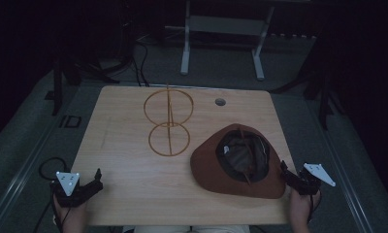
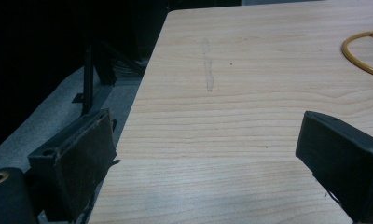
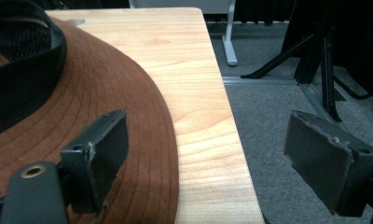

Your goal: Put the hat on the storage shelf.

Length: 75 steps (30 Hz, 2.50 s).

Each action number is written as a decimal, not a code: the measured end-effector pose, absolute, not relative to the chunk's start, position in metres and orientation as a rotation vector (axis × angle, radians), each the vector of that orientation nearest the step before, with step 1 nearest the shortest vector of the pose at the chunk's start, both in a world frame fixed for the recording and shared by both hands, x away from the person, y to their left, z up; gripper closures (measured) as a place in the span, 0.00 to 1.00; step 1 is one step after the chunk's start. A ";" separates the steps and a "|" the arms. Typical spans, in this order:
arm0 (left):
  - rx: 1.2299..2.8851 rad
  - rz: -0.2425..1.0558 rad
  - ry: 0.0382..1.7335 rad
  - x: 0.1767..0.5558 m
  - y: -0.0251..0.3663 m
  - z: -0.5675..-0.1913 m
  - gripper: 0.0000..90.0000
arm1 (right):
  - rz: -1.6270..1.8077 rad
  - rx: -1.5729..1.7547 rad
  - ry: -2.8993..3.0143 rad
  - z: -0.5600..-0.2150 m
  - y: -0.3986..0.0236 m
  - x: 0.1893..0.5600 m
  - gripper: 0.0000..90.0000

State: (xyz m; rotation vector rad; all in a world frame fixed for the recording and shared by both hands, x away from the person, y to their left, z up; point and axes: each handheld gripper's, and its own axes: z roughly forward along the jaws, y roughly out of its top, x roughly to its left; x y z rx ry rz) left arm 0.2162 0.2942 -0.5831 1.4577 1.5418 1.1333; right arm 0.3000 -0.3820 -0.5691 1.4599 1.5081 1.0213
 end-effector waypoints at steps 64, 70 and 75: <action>1.561 1.146 1.545 0.221 0.285 -0.583 0.08 | 0.787 1.374 2.197 -0.517 -0.298 0.410 0.39; 1.573 1.149 1.540 0.221 0.284 -0.583 0.08 | 0.689 1.379 2.185 -0.533 -0.290 0.412 0.65; 1.577 1.152 1.543 0.222 0.284 -0.583 0.07 | 0.624 1.361 2.158 -0.539 -0.286 0.411 0.79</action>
